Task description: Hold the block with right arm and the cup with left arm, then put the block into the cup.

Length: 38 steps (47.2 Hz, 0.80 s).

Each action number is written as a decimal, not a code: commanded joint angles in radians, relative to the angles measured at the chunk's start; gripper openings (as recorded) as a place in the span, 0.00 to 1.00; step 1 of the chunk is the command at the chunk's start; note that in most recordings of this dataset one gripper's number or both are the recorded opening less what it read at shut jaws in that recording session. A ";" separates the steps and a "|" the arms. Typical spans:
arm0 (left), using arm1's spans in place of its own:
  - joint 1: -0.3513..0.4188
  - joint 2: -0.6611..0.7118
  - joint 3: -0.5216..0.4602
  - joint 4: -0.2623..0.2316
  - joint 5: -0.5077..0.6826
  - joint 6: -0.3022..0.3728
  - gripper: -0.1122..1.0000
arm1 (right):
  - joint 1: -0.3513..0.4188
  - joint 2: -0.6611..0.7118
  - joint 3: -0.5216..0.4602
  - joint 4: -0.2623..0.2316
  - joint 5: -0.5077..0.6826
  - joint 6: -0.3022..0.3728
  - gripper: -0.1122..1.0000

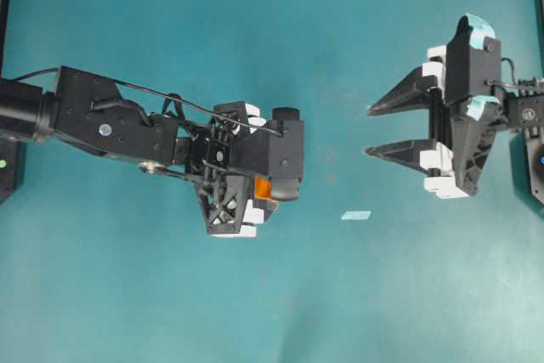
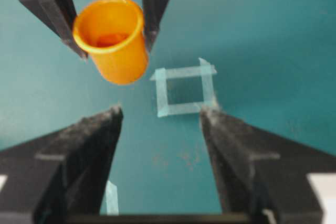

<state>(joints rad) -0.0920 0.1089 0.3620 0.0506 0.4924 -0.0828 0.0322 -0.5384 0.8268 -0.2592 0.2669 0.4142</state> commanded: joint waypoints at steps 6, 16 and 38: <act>0.002 -0.018 -0.011 0.002 -0.003 0.003 0.73 | -0.003 -0.003 -0.041 -0.003 0.044 0.003 0.67; 0.002 -0.018 -0.011 0.002 -0.003 0.003 0.73 | -0.003 -0.002 -0.043 -0.003 0.044 0.005 0.67; 0.002 -0.020 -0.009 -0.002 -0.003 0.000 0.73 | 0.000 -0.002 -0.067 -0.018 -0.037 -0.043 0.67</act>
<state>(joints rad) -0.0920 0.1104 0.3636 0.0476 0.4924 -0.0844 0.0322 -0.5323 0.7885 -0.2700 0.2500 0.3789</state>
